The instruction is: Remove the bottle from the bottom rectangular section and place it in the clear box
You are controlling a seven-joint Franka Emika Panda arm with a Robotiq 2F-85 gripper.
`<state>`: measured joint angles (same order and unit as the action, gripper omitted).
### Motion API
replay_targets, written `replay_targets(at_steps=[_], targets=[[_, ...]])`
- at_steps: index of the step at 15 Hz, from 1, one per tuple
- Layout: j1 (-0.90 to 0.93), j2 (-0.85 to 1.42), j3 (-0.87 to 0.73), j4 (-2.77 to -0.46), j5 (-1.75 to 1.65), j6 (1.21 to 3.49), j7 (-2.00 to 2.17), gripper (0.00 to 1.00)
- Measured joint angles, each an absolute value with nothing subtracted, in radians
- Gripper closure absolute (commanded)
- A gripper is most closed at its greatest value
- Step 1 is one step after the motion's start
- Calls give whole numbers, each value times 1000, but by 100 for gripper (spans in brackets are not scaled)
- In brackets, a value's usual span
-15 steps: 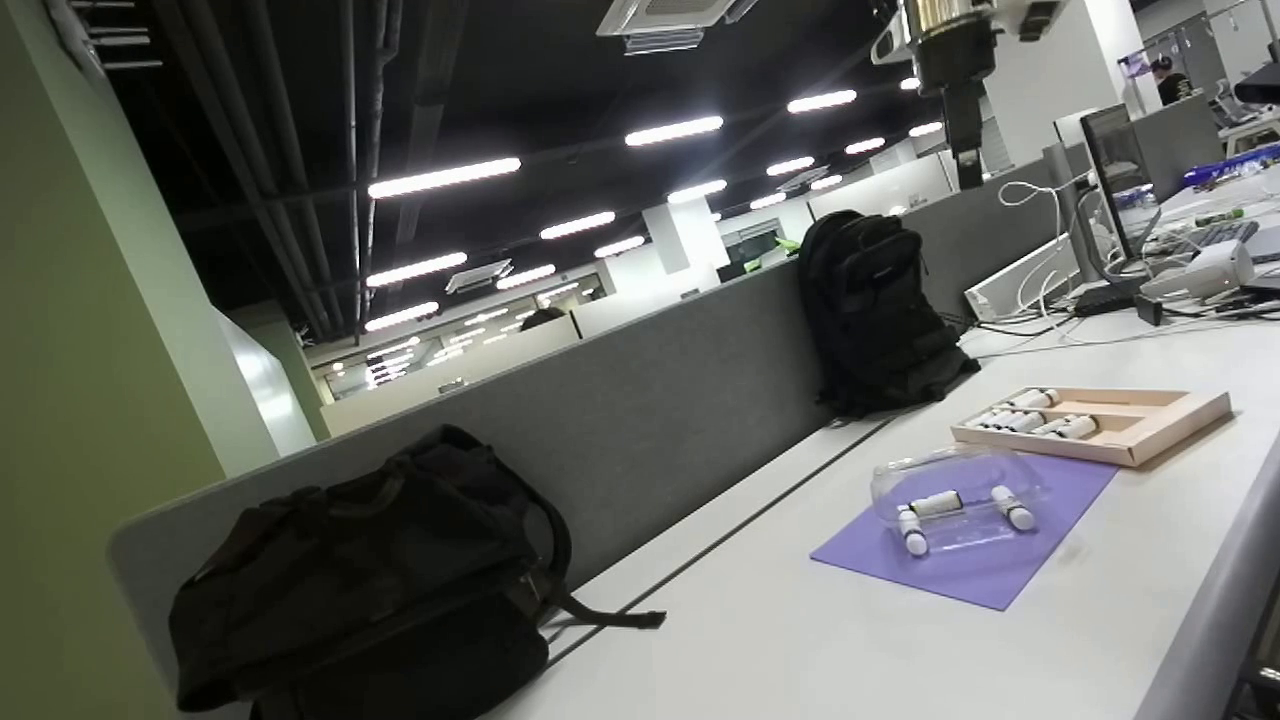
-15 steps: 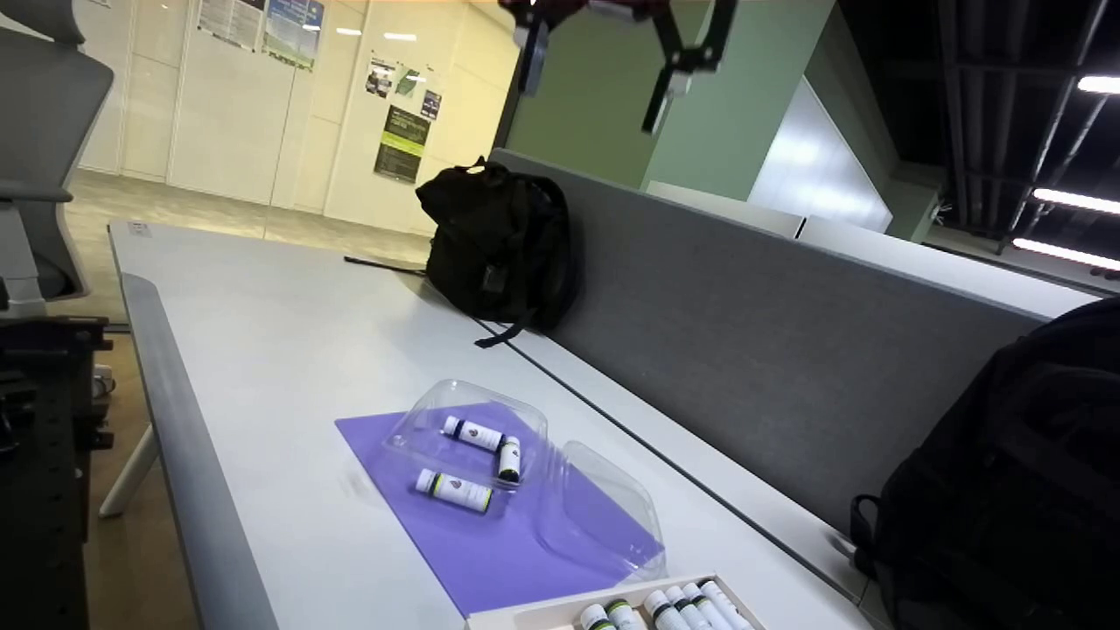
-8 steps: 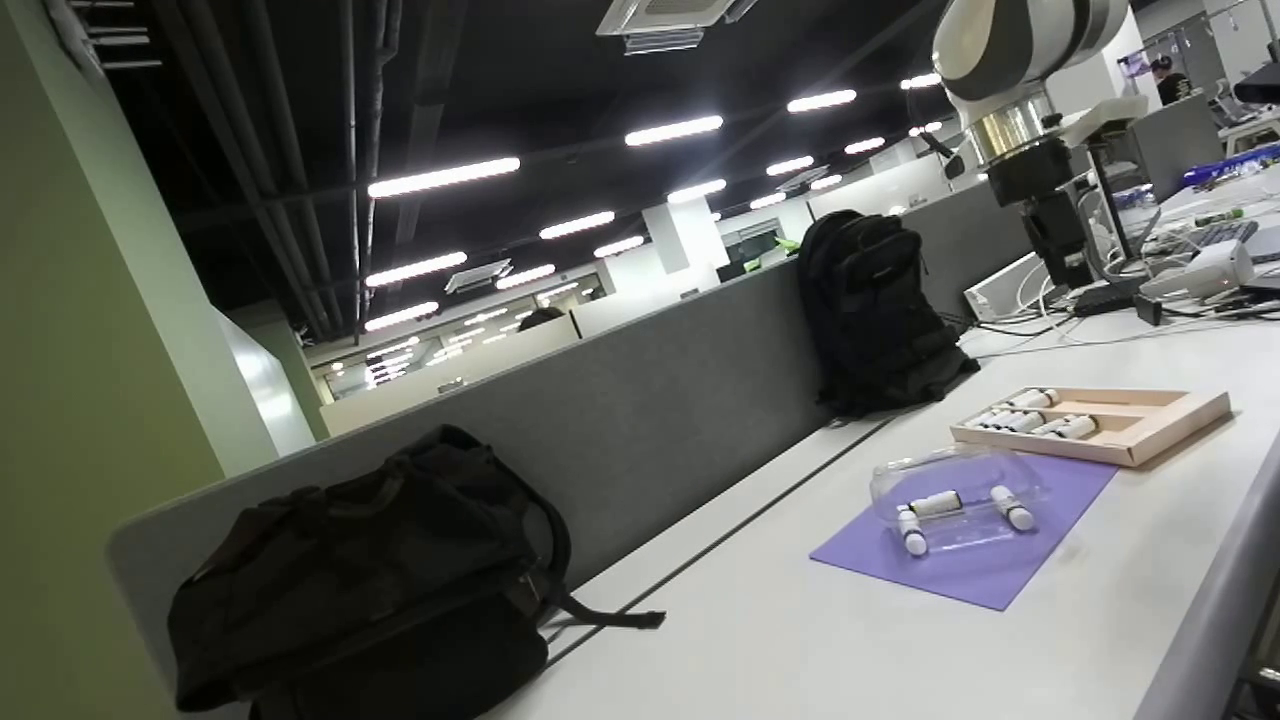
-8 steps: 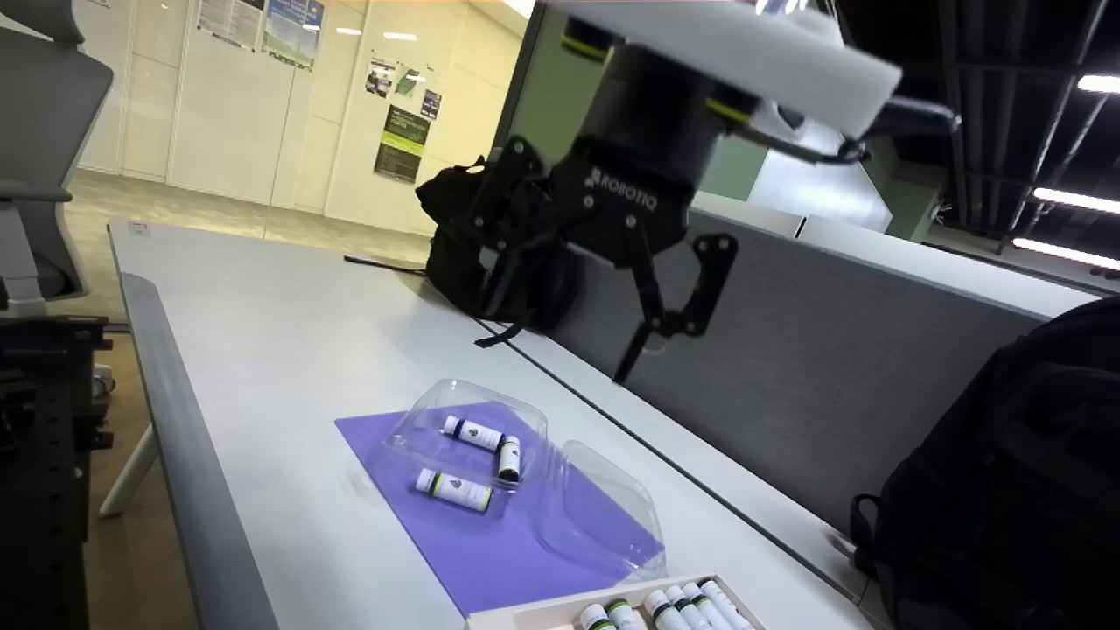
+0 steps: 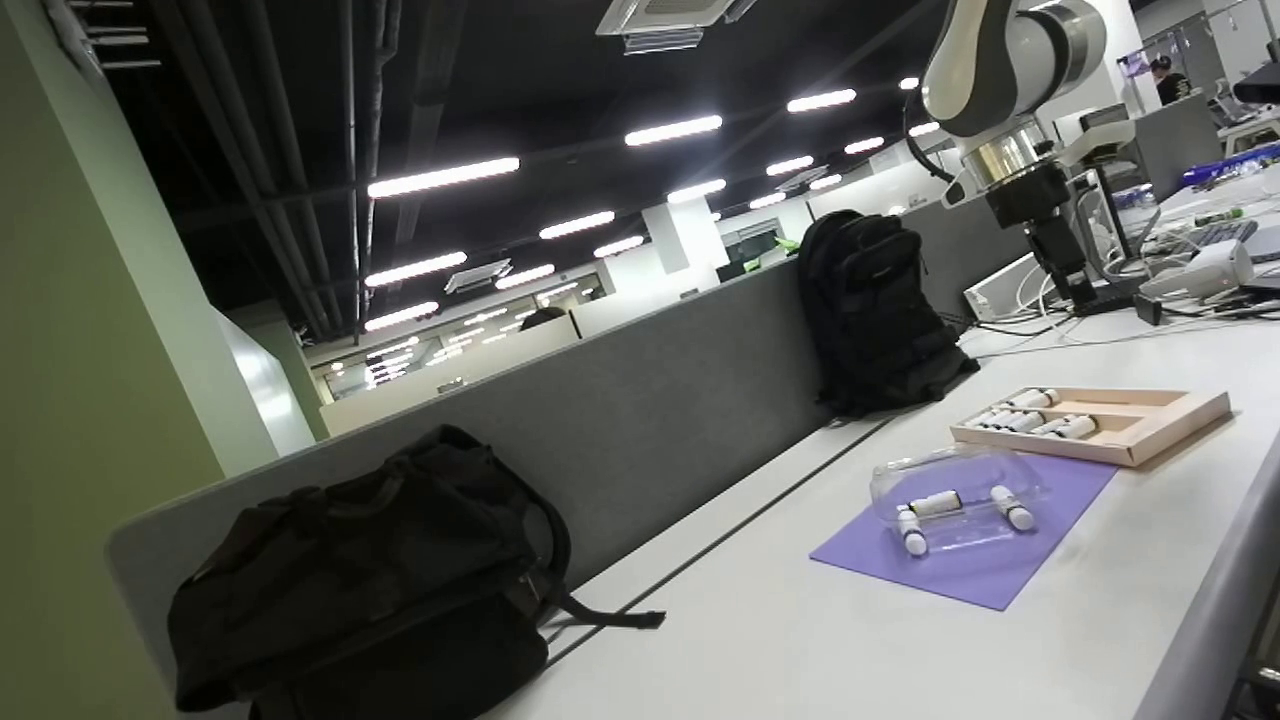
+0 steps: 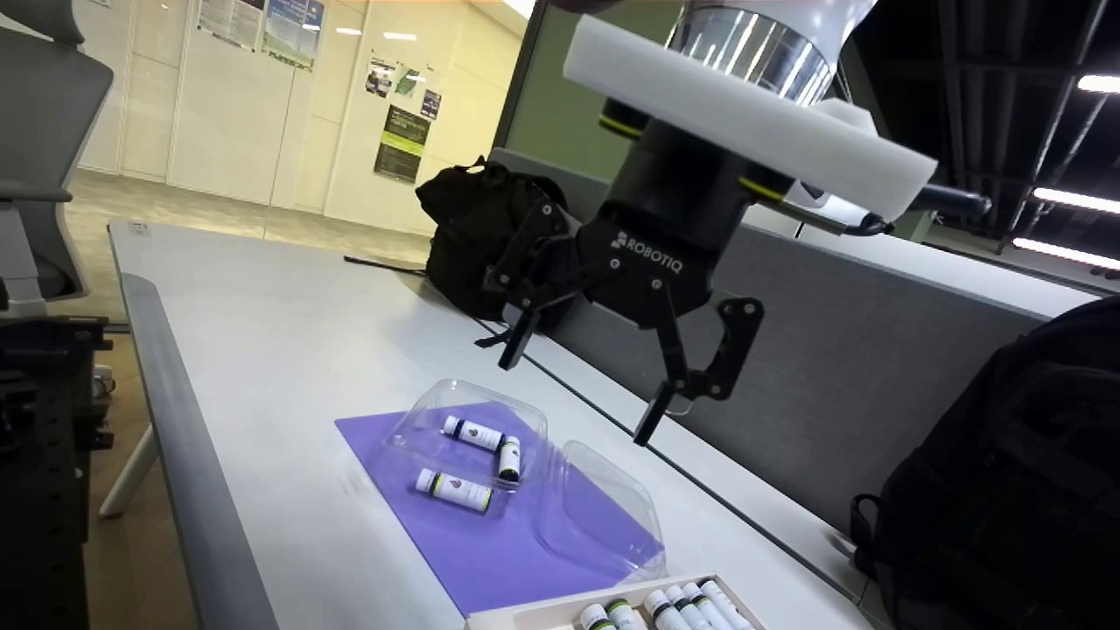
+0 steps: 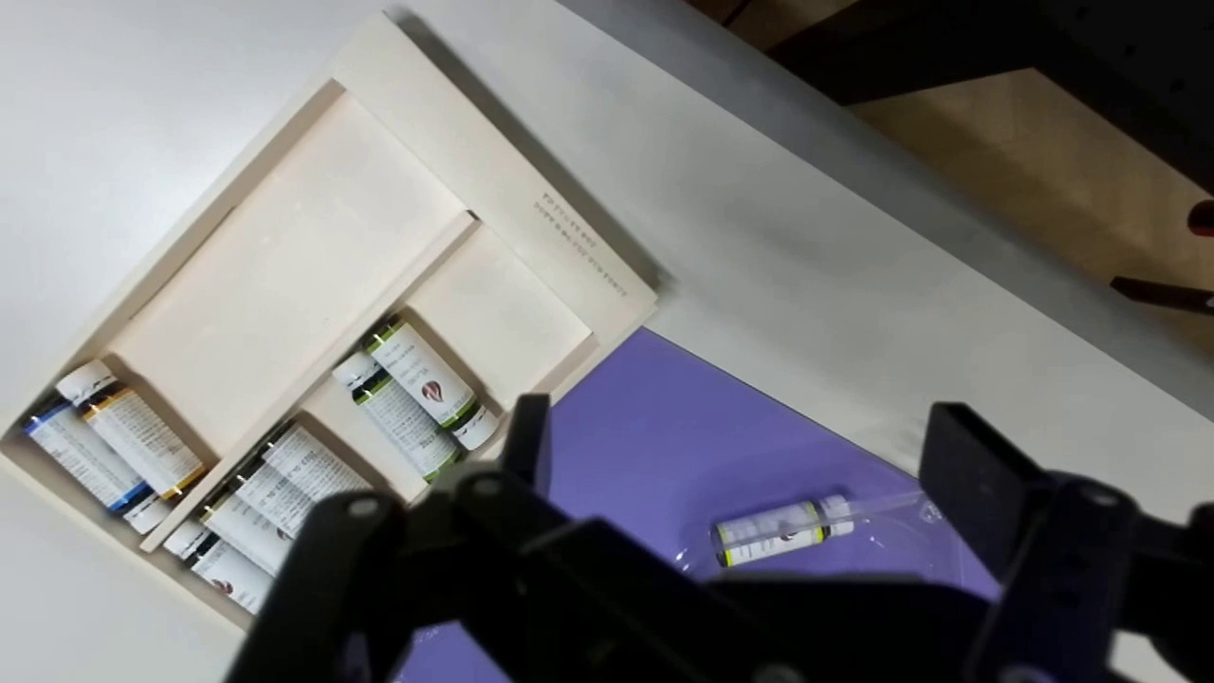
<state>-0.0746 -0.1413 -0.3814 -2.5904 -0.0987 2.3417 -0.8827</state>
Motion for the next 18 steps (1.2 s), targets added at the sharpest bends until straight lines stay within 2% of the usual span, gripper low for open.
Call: replay_targets(at_steps=[9,12,18], targets=[[-207,34,-332,-2498,-376,2631,-955,0],[-225,101,-322,-2453,-396,2651,-965,0],[-227,91,-315,-2460,-396,2651,-965,0]])
